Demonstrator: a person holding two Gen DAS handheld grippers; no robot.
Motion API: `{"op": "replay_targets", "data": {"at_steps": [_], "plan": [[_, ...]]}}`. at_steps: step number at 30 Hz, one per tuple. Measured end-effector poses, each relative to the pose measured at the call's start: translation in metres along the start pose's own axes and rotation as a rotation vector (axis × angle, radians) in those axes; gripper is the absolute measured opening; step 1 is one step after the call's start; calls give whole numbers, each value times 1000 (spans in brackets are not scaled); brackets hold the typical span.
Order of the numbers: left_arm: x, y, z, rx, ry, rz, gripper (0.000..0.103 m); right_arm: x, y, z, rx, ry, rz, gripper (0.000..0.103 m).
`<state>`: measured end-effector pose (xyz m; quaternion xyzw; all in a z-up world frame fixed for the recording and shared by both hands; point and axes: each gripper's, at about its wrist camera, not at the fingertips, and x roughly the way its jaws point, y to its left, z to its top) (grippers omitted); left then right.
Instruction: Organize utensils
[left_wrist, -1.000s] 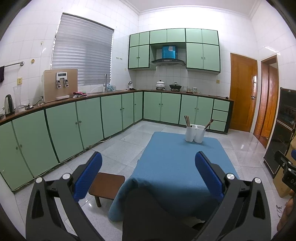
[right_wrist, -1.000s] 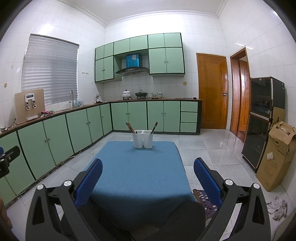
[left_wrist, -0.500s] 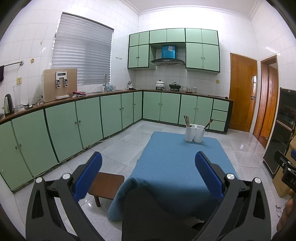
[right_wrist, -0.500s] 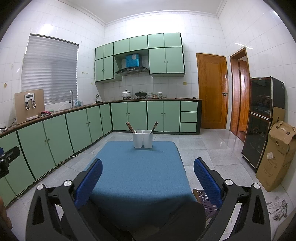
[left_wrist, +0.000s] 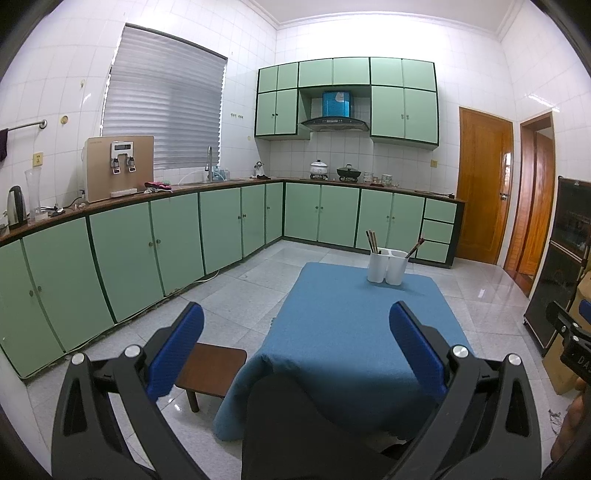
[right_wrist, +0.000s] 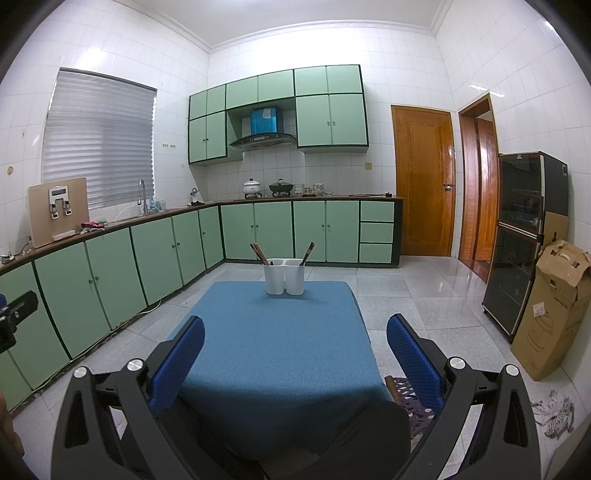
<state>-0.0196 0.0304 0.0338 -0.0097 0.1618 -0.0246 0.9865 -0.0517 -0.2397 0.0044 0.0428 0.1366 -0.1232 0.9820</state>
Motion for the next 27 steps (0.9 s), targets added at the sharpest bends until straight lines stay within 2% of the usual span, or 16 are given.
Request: {"op": "replay_targets", "data": {"at_steps": [27], "plan": [[-1,-1,-1,-3,-4,-1,98,1,0,0,2,-1,-1,97]]}}
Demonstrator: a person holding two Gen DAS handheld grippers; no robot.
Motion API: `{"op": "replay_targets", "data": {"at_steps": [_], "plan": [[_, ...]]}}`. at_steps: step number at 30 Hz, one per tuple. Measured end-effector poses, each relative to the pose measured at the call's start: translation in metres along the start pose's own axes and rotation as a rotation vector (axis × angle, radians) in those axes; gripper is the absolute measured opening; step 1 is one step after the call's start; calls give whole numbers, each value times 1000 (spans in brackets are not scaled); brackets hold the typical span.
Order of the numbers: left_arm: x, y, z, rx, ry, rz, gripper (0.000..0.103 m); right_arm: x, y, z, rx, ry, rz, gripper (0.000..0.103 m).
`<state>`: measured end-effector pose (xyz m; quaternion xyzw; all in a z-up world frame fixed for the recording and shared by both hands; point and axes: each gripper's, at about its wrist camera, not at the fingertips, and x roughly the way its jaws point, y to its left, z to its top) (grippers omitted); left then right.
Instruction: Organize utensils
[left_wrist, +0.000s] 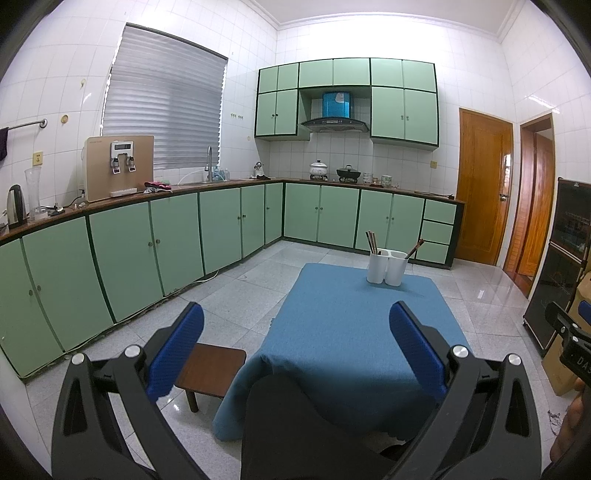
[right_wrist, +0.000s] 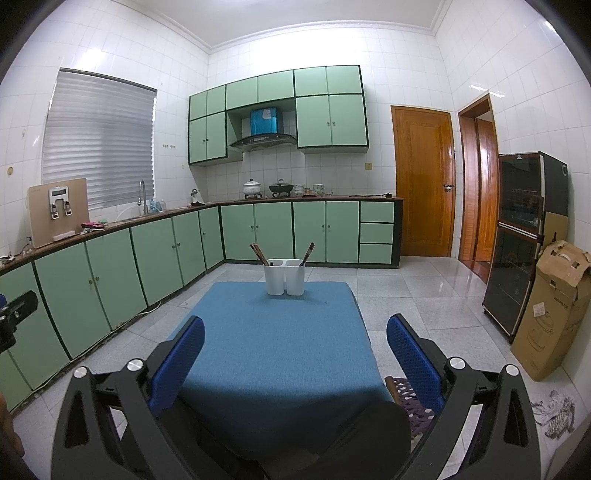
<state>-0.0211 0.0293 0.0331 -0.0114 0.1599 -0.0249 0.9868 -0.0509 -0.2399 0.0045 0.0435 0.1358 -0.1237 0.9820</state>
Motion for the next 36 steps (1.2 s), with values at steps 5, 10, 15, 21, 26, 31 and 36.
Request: {"op": "replay_targets", "data": {"at_steps": [5,10,15,21,26,31,36], "plan": [[0,0,0,0,1,0,97,0,0,0,-1,1,0,97],[0,0,-1,0,1,0,97,0,0,-1,-1,1,-1,97],[0,1,-1,-2,1,-1,97,0,0,-1,0,0,-1,97],[1,1,-1,-2,2,-1,97,0,0,-1,0,0,-1,97],[1,-1,-1,1,-1,4,97,1,0,-1,0,2,0,97],[0,-4,0,1,2,3,97,0,0,-1,1,0,-1,97],[1,-4,0,-3,3,3,98,1,0,-1,0,1,0,97]]}}
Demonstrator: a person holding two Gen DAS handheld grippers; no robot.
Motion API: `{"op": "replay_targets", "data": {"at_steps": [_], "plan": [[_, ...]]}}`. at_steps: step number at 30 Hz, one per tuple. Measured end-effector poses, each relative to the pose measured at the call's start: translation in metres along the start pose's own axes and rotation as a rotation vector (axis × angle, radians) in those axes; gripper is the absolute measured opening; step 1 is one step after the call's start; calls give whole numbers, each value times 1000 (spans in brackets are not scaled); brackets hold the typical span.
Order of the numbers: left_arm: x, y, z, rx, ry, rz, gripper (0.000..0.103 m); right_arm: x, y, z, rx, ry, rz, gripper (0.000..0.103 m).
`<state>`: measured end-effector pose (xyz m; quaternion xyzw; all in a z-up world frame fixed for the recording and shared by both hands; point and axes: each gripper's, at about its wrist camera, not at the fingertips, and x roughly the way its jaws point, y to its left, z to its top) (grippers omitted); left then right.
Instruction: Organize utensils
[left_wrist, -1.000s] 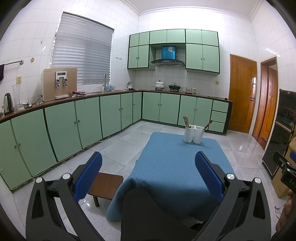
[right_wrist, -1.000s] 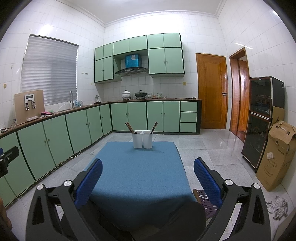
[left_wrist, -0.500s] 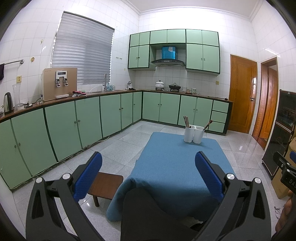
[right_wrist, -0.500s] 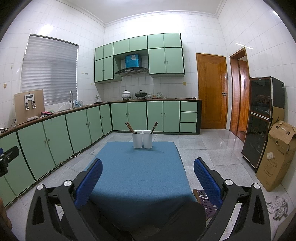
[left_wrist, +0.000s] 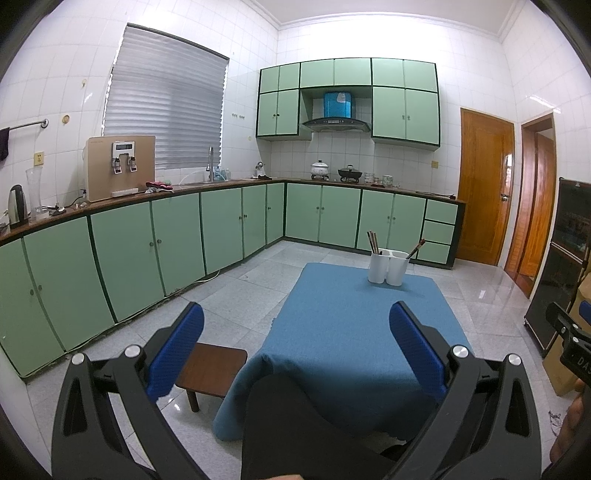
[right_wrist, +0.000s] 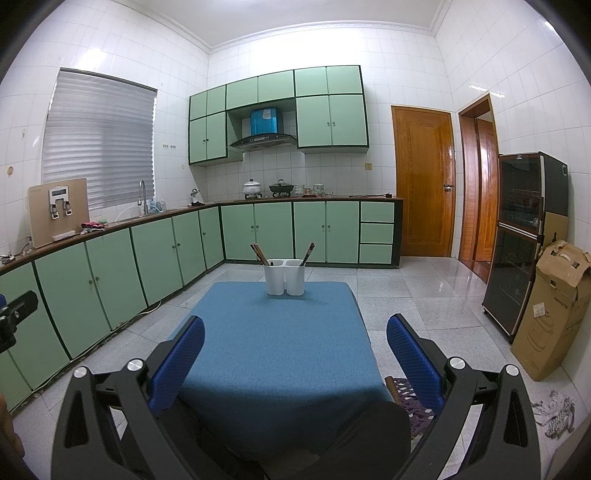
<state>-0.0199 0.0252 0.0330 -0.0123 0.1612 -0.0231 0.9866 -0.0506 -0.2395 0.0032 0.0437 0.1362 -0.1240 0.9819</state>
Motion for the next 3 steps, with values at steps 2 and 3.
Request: {"op": "replay_targets", "data": {"at_steps": [2,3], "plan": [[0,1,0,-2,3,-3,97,0,0,0,-1,0,0,97],[0,1,1,-3,4,-4,97,0,0,0,0,-1,-1,97]]}}
